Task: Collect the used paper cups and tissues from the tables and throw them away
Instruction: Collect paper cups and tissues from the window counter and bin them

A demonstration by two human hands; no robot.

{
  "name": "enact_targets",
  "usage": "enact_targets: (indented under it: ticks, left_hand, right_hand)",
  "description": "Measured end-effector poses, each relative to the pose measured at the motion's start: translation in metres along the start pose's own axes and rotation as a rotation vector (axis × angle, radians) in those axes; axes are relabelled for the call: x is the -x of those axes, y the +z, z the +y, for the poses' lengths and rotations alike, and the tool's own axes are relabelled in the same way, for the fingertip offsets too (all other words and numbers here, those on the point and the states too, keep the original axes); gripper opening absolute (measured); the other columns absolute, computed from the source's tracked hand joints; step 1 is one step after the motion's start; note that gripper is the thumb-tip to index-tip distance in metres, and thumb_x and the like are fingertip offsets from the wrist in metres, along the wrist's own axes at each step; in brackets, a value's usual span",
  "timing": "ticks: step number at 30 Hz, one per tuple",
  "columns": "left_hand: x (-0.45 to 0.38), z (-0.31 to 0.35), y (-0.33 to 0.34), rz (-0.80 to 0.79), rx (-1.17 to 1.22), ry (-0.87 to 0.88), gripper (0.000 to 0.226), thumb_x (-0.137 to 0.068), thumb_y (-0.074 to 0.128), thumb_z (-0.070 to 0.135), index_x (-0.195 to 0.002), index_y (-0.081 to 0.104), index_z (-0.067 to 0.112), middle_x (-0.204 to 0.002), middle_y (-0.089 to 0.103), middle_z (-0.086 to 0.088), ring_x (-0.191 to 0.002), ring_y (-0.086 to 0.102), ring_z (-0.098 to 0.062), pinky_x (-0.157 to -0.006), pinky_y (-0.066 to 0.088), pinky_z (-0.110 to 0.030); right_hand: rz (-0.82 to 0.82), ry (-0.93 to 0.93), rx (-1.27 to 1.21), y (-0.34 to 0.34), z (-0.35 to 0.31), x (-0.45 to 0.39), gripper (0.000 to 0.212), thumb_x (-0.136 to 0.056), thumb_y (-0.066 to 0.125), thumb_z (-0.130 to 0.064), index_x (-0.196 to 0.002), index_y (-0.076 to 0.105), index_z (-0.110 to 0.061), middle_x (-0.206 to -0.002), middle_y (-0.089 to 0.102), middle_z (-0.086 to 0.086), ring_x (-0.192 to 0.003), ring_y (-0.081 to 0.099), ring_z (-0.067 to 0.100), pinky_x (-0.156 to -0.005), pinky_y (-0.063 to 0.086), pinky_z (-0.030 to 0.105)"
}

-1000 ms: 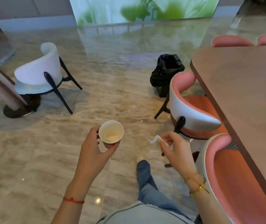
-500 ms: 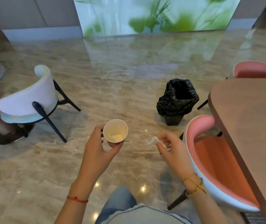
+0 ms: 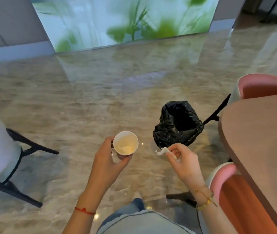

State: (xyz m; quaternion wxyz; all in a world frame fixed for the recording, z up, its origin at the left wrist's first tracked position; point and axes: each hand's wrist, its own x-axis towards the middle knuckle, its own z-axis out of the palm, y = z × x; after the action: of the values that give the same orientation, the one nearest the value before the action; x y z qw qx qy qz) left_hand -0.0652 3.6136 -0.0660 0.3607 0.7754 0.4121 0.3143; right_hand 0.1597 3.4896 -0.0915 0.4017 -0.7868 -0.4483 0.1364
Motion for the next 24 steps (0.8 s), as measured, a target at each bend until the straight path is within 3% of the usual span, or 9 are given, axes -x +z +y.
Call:
enact_targets:
  ticks: [6,12,17,22,24]
  left_hand:
    - [-0.154,0.005,0.041,-0.129,0.025,0.09,0.065,-0.071,0.082,0.041,-0.121,0.039,0.045,-0.117,0.051,0.03,-0.106,0.053,0.006,-0.08,0.047,-0.015]
    - [-0.266,-0.001,0.12,-0.263,0.041,0.081,0.063,-0.071,0.081,0.039,-0.115,0.037,0.048,-0.112,0.048,0.033,-0.103,0.053,0.0,-0.078,0.043,-0.011]
    - [-0.341,-0.009,0.212,-0.333,0.014,0.035,0.065,-0.07,0.082,0.043,-0.122,0.044,0.03,-0.117,0.055,0.013,-0.104,0.055,-0.008,-0.08,0.048,-0.022]
    - [-0.415,-0.001,0.298,-0.366,0.005,-0.033,0.066,-0.07,0.083,0.042,-0.122,0.044,0.029,-0.113,0.052,0.014,-0.1,0.051,-0.006,-0.066,0.039,-0.007]
    - [-0.44,0.002,0.329,-0.377,0.021,-0.073,0.065,-0.07,0.083,0.038,-0.122,0.045,0.03,-0.117,0.054,0.013,-0.103,0.052,-0.007,-0.069,0.037,-0.007]
  right_hand:
    - [0.14,0.031,0.007,-0.004,0.015,-0.117,0.011,-0.083,0.068,-0.018,-0.086,0.061,-0.026,-0.072,0.055,-0.011,-0.073,0.054,0.007,-0.064,0.047,0.021]
    - [0.121,0.223,0.036,-0.008,0.067,-0.199,0.005,-0.084,0.067,-0.022,-0.083,0.062,-0.024,-0.074,0.06,-0.008,-0.074,0.057,0.007,-0.067,0.05,0.027]
    - [0.104,0.32,0.053,-0.02,0.132,-0.274,0.008,-0.087,0.065,-0.028,-0.083,0.062,-0.022,-0.075,0.061,-0.008,-0.073,0.058,0.008,-0.066,0.049,0.025]
    - [0.023,0.346,0.1,-0.047,0.194,-0.367,0.013,-0.09,0.061,-0.033,-0.085,0.061,-0.021,-0.078,0.061,-0.007,-0.074,0.058,0.006,-0.067,0.048,0.024]
    - [-0.007,0.376,0.115,-0.056,0.215,-0.403,0.016,-0.09,0.058,-0.037,-0.083,0.061,-0.023,-0.078,0.061,-0.008,-0.074,0.058,0.006,-0.068,0.047,0.025]
